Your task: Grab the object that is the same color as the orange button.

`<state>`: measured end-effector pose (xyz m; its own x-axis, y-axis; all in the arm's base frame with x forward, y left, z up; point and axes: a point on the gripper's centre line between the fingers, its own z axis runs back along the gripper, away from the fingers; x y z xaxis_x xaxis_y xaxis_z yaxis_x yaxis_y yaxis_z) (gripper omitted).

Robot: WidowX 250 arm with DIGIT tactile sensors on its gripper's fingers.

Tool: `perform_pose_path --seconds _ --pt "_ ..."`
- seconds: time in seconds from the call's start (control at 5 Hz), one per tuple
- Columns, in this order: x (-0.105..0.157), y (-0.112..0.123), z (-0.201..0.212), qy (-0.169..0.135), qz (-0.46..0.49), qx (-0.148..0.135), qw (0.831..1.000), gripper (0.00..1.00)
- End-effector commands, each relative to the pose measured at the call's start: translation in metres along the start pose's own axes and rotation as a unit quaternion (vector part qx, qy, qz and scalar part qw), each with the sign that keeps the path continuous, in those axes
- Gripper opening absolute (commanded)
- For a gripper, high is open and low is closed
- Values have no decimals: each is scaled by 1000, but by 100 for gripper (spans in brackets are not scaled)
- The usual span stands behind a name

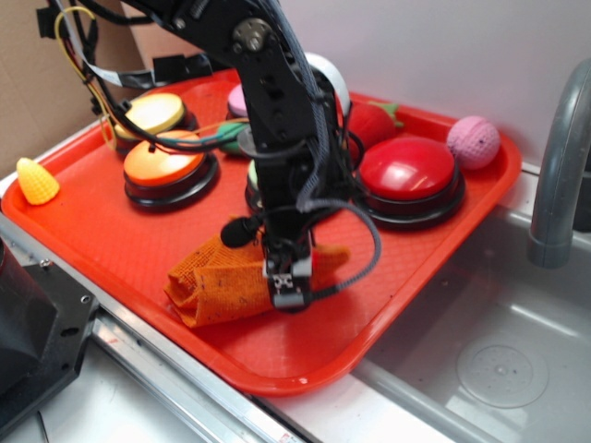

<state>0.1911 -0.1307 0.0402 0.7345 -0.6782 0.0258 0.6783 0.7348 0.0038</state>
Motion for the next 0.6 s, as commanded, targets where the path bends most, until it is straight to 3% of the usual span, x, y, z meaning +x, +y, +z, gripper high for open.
perform_pose_path --seconds 0.0,0.4 --pt "-1 7 37 -4 63 25 998 0" --pt "-28 29 101 6 192 14 981 0"
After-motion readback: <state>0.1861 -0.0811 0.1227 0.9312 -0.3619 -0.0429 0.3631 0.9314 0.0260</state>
